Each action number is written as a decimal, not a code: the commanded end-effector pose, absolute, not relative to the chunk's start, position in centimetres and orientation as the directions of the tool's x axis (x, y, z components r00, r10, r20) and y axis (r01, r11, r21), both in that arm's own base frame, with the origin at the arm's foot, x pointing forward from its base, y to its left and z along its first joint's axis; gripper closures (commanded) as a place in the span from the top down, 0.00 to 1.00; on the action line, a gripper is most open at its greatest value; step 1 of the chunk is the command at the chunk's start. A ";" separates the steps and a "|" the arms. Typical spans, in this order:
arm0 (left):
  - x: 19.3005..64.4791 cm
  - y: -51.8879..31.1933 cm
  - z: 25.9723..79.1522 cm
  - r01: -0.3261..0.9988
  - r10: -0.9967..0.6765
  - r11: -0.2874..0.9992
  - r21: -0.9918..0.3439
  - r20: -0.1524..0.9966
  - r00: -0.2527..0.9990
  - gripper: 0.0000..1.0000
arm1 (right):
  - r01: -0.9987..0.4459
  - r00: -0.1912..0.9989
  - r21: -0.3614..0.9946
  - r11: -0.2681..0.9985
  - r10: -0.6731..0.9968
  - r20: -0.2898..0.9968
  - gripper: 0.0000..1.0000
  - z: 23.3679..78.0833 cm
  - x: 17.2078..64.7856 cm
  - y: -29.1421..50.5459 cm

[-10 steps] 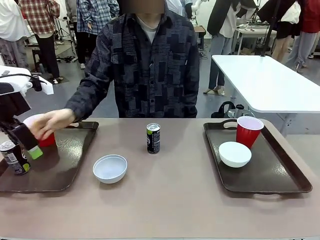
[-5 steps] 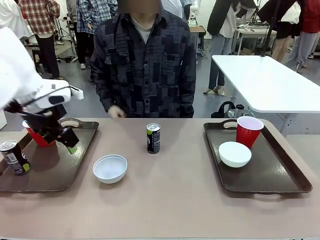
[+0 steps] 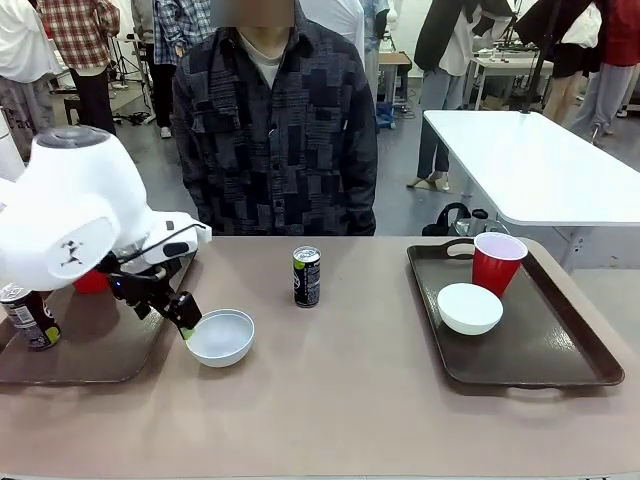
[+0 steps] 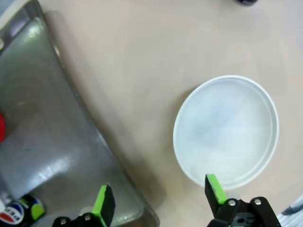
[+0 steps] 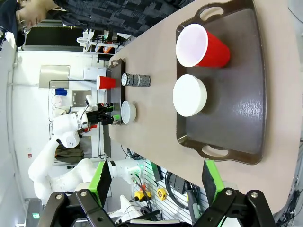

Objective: Prepare tableware on both trays.
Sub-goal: Pick up a Picnic Bowl from the table and place it on a Handle tray.

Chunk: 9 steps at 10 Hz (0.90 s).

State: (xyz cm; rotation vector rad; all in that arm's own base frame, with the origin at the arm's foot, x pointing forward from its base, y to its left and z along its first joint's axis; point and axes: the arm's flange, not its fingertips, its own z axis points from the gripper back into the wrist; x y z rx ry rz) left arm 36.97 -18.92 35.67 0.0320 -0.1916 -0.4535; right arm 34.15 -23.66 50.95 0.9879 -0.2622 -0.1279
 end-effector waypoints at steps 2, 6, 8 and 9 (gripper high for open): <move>38.8 -20.9 33.8 0.373 -0.380 0.925 0.074 0.191 0.905 1.00 | 0.001 0.960 0.848 0.530 -0.237 0.147 1.00 51.1 34.0 -23.4; 39.7 -21.1 33.2 0.341 -0.339 0.940 0.023 0.208 0.918 0.42 | 0.001 0.960 0.848 0.530 -0.237 0.147 1.00 51.1 34.0 -23.4; 39.8 -20.8 33.5 0.330 -0.325 0.944 0.013 0.219 0.920 0.00 | 0.001 0.960 0.848 0.530 -0.237 0.147 1.00 51.1 34.0 -23.4; 39.9 -20.8 33.7 0.324 -0.317 0.946 0.006 0.224 0.922 0.00 | 0.001 0.960 0.848 0.530 -0.237 0.147 1.00 51.1 34.0 -23.4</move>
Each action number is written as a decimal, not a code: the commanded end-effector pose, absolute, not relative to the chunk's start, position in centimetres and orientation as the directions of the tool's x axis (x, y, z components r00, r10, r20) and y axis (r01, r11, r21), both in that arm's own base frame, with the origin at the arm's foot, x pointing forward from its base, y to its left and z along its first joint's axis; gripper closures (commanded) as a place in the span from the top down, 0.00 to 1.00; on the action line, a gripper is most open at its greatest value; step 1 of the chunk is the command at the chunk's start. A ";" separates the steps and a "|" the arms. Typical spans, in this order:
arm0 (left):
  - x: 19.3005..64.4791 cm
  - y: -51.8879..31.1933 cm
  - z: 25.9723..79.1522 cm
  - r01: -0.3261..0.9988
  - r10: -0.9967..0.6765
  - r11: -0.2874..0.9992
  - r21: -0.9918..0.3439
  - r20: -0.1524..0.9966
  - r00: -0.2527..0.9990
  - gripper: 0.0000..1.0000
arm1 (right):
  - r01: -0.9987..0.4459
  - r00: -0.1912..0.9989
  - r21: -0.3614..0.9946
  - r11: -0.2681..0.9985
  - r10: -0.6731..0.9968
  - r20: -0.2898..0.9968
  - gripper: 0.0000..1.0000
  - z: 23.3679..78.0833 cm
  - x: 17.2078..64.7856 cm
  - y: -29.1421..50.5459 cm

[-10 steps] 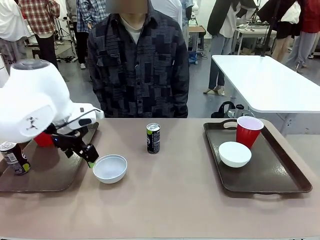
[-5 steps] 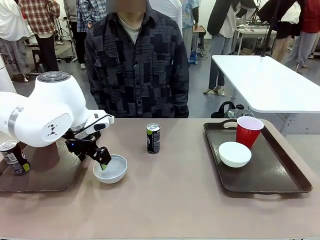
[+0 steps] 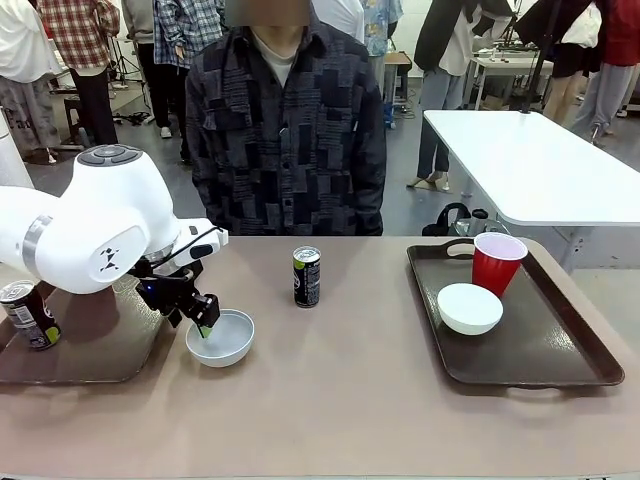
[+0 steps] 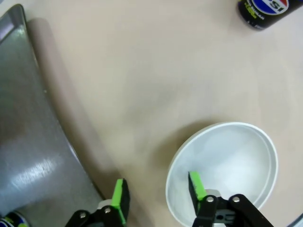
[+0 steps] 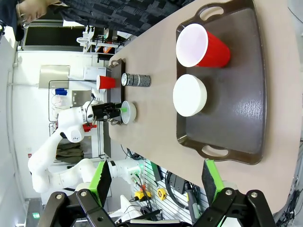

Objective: Prepare tableware on both trays.
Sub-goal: Pick up a Picnic Bowl from the table and place it on a Handle tray.

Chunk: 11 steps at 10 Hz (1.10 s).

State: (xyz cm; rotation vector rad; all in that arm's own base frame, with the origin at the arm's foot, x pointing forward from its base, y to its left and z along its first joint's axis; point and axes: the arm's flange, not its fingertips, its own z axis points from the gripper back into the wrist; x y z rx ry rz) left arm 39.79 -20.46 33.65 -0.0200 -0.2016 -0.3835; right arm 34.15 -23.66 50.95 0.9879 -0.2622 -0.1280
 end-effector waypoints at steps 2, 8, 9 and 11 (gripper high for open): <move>40.0 -20.8 34.0 0.319 -0.310 0.948 -0.003 0.227 0.923 0.16 | 0.001 0.960 0.848 0.530 -0.237 0.147 1.00 51.1 34.0 -23.4; 39.0 -19.6 35.8 0.278 -0.270 0.961 0.002 0.239 0.933 0.00 | 0.001 0.960 0.848 0.530 -0.237 0.147 1.00 51.1 34.0 -23.4; 37.5 -19.2 37.1 0.304 -0.304 0.952 0.031 0.212 0.929 0.00 | 0.001 0.960 0.848 0.530 -0.237 0.147 1.00 51.1 34.0 -23.4; 32.7 -17.8 42.3 0.362 -0.359 0.932 0.008 0.157 0.920 0.00 | 0.001 0.960 0.848 0.530 -0.237 0.147 1.00 51.1 34.0 -23.4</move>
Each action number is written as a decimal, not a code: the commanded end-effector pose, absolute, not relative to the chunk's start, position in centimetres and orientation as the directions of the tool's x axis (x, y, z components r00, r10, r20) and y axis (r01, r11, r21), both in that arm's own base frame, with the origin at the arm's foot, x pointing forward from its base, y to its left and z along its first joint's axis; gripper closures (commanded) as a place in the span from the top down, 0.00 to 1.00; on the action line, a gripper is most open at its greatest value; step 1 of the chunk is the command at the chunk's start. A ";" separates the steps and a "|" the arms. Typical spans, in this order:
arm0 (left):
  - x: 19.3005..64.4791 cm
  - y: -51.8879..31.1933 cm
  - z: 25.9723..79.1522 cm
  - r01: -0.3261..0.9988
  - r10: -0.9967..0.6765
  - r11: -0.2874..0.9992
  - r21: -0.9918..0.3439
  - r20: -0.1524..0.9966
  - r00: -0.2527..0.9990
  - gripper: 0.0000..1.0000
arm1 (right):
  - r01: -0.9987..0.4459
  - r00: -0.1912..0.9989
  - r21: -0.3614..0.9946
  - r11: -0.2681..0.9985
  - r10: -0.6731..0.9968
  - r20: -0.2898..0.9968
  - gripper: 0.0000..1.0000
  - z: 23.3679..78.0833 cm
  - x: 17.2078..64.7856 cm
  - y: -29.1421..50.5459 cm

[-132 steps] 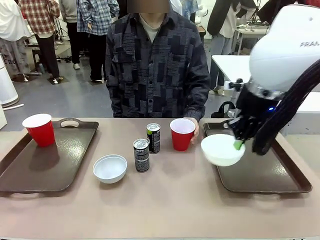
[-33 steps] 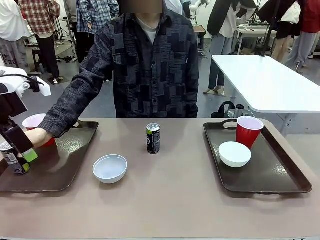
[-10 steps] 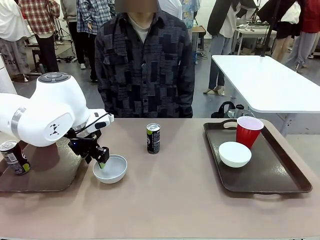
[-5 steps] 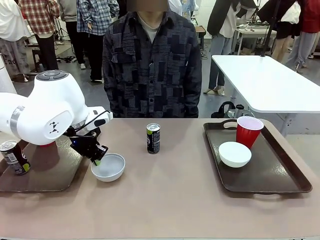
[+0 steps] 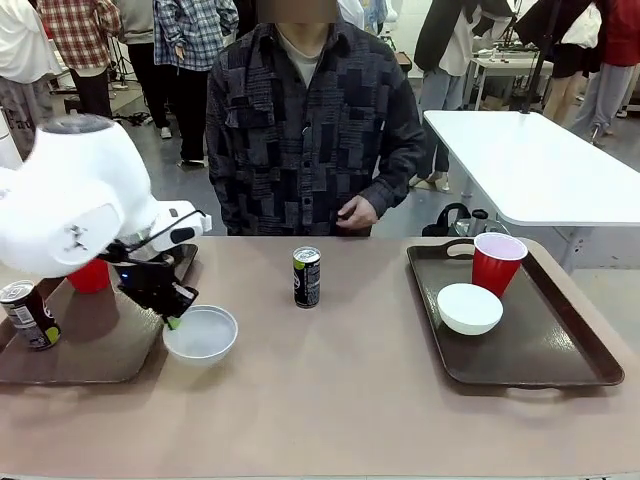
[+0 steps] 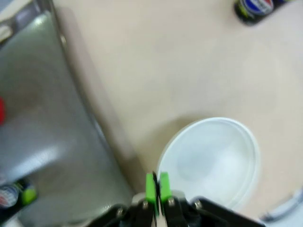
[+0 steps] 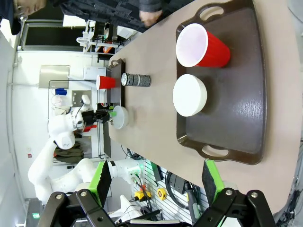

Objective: Prepare tableware on both trays.
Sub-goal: Pick up a Picnic Bowl from the table and place it on a Handle tray.

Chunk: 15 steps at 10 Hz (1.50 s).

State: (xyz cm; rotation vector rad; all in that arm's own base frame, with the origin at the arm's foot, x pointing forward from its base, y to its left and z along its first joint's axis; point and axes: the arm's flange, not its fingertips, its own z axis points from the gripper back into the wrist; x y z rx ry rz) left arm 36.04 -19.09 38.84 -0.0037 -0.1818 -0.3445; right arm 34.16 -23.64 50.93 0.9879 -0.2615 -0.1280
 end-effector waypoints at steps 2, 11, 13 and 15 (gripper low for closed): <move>30.0 -14.5 46.5 0.369 -0.361 0.929 -0.001 0.209 0.909 0.00 | 0.001 0.960 0.848 0.530 -0.237 0.147 1.00 51.1 34.0 -23.4; 38.8 -3.6 47.2 0.069 -0.063 0.997 -0.014 0.281 0.958 0.00 | 0.001 0.960 0.848 0.530 -0.237 0.147 1.00 51.1 34.0 -23.4; 36.8 -3.5 48.1 0.099 -0.081 0.994 -0.046 0.293 0.953 0.00 | 0.001 0.960 0.848 0.530 -0.237 0.147 1.00 51.1 34.0 -23.4; 36.8 -3.5 48.1 0.099 -0.081 0.994 -0.046 0.293 0.953 0.00 | 0.001 0.960 0.848 0.530 -0.237 0.147 1.00 51.1 34.0 -23.4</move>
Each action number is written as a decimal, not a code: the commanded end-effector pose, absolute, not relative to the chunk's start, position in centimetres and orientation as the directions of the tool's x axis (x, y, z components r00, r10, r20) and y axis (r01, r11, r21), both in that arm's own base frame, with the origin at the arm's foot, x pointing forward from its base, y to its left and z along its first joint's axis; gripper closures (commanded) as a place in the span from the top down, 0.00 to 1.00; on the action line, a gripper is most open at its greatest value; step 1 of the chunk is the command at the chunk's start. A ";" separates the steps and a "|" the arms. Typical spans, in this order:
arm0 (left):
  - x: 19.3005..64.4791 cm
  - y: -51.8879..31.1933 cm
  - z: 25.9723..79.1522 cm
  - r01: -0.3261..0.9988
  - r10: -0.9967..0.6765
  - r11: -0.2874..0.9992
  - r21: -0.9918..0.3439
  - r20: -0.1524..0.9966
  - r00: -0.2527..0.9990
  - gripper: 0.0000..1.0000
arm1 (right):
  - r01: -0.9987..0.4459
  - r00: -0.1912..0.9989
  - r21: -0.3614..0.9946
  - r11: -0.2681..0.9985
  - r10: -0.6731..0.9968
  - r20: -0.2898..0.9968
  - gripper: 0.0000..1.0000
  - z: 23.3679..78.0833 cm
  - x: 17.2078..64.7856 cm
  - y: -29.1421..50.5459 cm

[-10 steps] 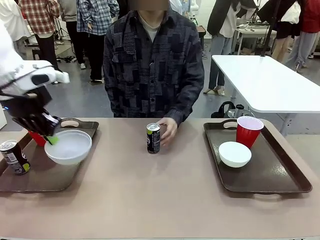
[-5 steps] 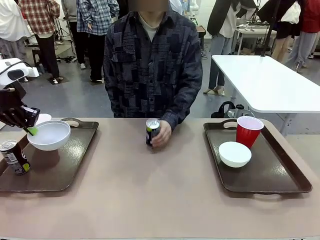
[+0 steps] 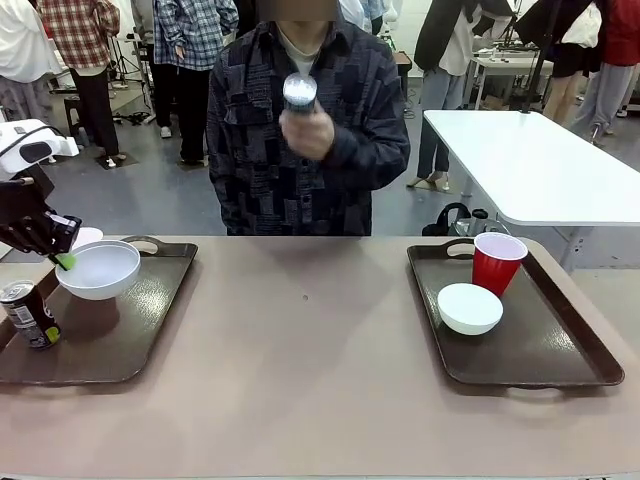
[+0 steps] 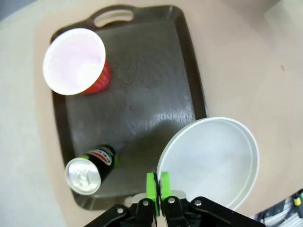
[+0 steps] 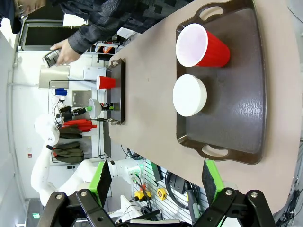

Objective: Prepare tableware on both trays.
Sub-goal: Pick up a Picnic Bowl from the table and place it on a Handle tray.

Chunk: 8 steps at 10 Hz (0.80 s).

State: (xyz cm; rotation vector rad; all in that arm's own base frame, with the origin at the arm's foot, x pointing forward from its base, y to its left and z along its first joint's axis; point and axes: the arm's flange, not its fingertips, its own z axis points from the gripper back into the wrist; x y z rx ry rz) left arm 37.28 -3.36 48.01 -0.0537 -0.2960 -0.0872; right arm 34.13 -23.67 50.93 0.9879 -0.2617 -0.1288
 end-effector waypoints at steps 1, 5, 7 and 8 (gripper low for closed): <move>37.5 -3.3 47.7 0.092 -0.077 0.995 -0.040 0.291 0.954 0.04 | 0.001 0.960 0.848 0.530 -0.237 0.147 1.00 51.1 34.0 -23.4; 42.7 -0.5 43.0 0.008 0.006 0.999 -0.046 0.311 0.950 0.04 | 0.001 0.960 0.848 0.530 -0.237 0.147 1.00 51.1 34.0 -23.4; 43.9 -0.5 40.9 -0.005 0.013 1.000 -0.029 0.278 0.961 0.04 | 0.001 0.960 0.848 0.530 -0.237 0.147 1.00 51.1 34.0 -23.4; 44.5 -0.5 39.8 -0.005 0.005 1.000 -0.001 0.262 0.965 0.04 | 0.001 0.960 0.848 0.530 -0.237 0.147 1.00 51.1 34.0 -23.4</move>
